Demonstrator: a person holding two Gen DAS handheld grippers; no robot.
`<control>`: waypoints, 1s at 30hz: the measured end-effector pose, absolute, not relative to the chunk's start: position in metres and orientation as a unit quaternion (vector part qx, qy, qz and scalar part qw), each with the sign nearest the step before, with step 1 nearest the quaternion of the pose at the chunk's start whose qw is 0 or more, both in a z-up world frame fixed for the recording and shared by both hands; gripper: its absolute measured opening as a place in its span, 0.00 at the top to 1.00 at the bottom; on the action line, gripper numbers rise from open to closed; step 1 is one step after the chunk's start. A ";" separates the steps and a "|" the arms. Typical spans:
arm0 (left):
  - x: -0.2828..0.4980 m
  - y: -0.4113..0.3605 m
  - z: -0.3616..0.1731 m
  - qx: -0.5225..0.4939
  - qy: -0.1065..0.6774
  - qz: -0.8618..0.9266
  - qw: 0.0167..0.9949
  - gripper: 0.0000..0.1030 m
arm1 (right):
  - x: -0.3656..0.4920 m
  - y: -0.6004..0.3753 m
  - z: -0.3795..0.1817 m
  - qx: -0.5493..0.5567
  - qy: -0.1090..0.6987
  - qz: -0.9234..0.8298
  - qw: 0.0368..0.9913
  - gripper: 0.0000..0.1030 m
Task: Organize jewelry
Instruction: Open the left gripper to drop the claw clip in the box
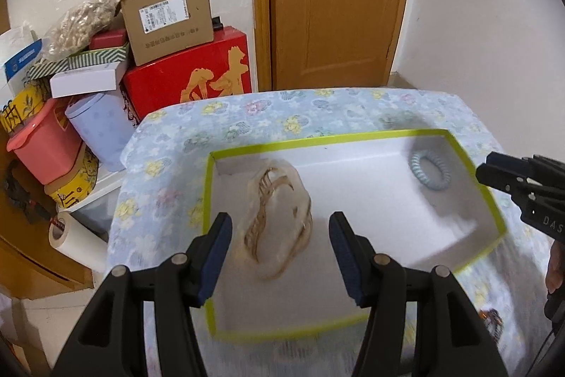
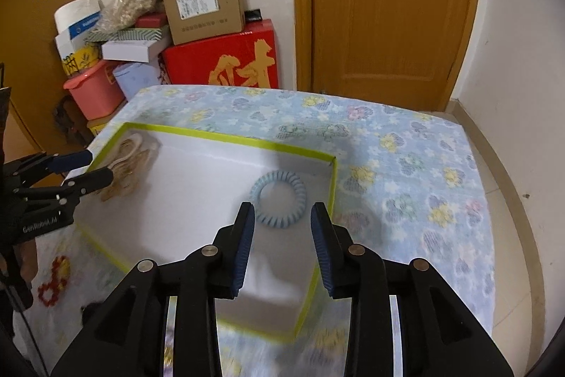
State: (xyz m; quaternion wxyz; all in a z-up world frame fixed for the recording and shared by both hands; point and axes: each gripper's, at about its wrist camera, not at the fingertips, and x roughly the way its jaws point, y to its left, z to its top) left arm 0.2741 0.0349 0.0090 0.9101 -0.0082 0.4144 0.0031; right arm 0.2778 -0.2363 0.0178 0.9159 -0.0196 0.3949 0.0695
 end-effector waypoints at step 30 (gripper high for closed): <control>0.079 0.005 0.033 -0.042 0.380 -0.009 0.924 0.43 | 0.062 -0.222 0.023 0.021 0.376 0.123 0.918 0.67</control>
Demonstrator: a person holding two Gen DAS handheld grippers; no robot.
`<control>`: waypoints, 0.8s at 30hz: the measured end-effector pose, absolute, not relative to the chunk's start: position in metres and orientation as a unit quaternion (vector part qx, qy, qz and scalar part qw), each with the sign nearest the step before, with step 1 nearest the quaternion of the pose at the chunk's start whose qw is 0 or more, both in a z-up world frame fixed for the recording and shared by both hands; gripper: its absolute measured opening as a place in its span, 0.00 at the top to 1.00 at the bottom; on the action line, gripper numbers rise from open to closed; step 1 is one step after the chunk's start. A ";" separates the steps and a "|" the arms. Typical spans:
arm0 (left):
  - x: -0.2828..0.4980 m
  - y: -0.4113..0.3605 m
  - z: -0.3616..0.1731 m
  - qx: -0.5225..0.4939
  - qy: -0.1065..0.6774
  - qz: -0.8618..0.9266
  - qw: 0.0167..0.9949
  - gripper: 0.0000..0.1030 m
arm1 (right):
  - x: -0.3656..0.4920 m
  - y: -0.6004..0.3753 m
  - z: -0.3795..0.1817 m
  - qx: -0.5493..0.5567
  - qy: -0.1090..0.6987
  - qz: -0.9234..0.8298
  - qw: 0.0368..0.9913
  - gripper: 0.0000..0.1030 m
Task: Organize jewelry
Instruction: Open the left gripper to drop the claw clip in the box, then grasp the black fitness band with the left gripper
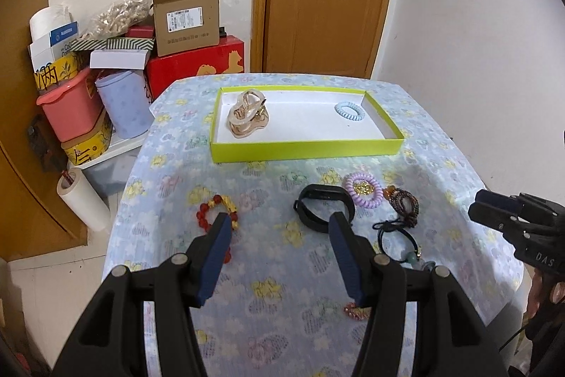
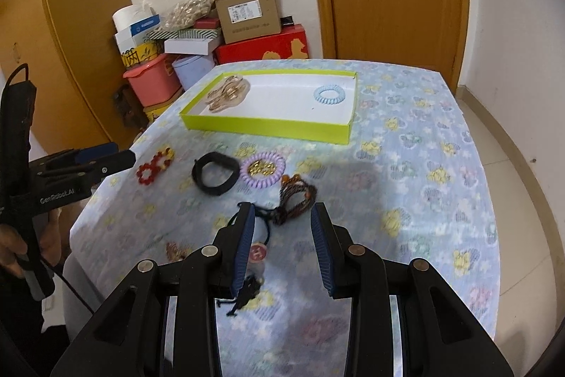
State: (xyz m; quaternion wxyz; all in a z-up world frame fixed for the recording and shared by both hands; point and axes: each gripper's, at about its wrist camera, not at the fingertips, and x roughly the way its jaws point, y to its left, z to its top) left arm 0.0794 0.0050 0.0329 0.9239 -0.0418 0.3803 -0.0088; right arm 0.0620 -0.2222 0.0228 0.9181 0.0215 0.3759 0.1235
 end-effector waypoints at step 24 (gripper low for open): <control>0.107 -0.003 0.002 -0.078 0.412 -0.033 0.907 0.43 | 0.077 -0.217 0.003 0.014 0.403 0.119 0.907 0.66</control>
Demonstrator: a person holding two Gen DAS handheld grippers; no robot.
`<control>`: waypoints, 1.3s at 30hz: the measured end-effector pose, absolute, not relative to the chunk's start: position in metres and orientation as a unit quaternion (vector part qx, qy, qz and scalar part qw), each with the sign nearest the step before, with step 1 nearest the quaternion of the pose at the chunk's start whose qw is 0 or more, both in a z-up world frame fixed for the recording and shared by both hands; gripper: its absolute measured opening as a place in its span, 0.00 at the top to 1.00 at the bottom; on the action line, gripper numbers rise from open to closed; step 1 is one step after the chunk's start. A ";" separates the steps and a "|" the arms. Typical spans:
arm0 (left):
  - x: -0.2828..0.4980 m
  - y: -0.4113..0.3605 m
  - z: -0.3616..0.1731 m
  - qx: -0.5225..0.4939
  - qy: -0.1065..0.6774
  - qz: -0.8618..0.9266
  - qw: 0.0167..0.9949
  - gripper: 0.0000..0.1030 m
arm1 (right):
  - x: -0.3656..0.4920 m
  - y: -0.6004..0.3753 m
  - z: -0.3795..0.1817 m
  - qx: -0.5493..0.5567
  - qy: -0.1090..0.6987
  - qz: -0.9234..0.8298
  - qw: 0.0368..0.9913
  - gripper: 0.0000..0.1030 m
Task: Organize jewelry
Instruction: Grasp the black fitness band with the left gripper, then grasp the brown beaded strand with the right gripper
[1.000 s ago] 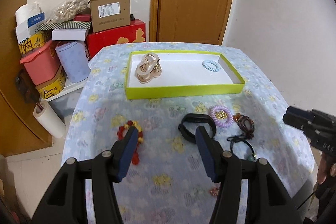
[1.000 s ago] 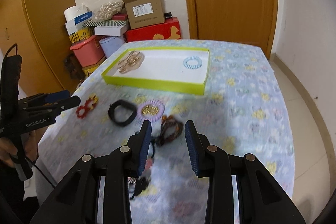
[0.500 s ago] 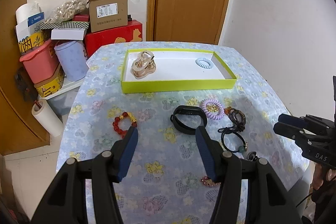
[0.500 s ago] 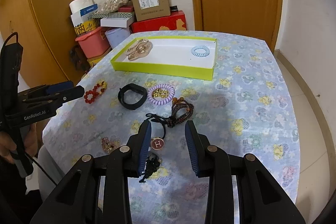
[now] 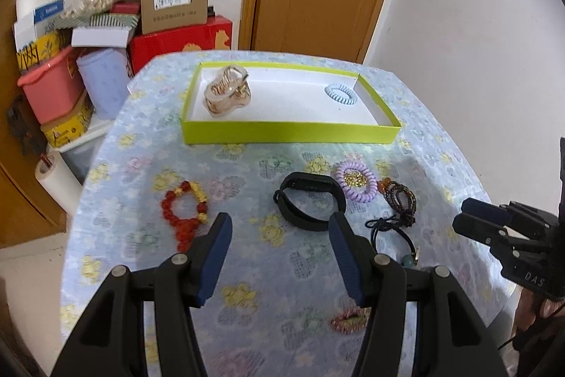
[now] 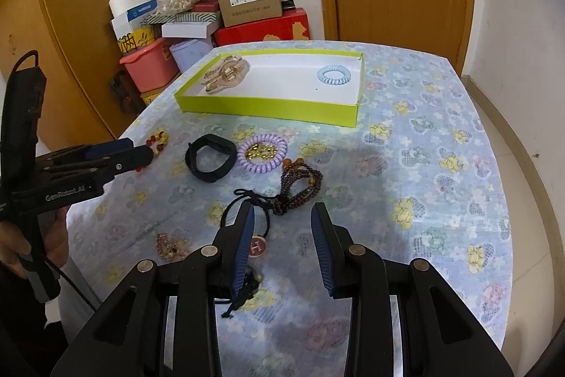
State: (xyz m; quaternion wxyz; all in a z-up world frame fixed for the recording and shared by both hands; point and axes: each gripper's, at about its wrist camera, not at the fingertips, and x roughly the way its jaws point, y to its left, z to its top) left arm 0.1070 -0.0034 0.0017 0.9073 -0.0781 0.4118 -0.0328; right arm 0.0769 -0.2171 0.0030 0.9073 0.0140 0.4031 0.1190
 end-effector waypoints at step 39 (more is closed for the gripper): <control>0.150 -0.020 -0.034 -0.076 0.446 -0.023 0.892 0.91 | 0.135 -0.207 -0.041 0.022 0.454 0.093 0.886 0.81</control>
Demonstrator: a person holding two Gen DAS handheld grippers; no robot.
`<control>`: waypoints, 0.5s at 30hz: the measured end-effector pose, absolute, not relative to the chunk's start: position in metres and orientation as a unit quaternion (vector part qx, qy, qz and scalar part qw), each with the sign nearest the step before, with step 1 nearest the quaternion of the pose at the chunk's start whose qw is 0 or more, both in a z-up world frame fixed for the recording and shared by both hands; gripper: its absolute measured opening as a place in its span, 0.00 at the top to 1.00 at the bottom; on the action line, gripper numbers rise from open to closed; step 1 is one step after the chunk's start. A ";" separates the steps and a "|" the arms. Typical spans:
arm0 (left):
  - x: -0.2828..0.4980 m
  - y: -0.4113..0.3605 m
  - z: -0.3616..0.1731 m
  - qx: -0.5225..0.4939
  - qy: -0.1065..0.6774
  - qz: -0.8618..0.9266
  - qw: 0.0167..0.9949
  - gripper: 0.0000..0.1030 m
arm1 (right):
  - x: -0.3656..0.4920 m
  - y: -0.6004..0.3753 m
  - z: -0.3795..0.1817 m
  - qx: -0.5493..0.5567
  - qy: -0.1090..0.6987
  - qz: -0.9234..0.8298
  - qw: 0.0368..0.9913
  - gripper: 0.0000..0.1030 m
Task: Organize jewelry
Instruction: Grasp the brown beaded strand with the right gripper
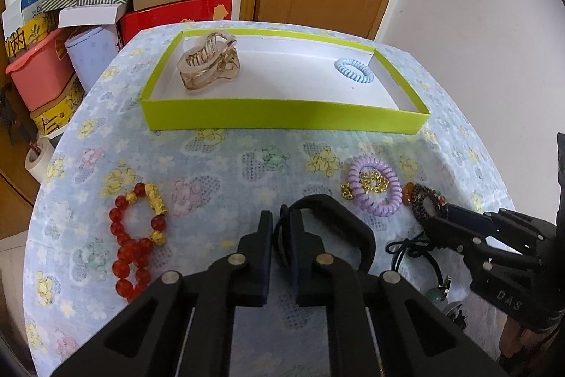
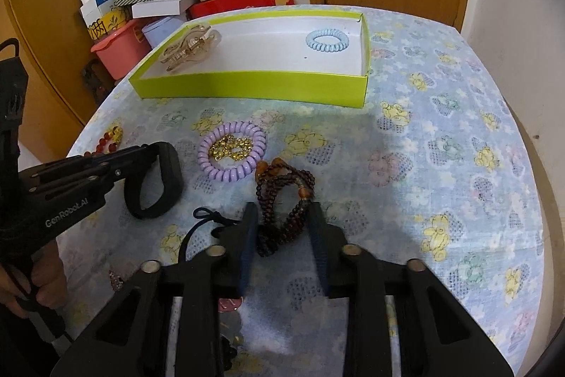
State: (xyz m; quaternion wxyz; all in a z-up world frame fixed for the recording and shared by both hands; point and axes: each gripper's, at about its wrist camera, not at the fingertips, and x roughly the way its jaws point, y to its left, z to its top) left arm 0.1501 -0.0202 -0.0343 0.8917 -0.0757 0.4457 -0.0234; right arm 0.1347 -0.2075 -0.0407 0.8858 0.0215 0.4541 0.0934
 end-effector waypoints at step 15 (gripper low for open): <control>0.128 -0.021 -0.011 -0.061 0.417 -0.042 0.906 0.91 | 0.116 -0.217 -0.017 0.023 0.419 0.100 0.902 0.97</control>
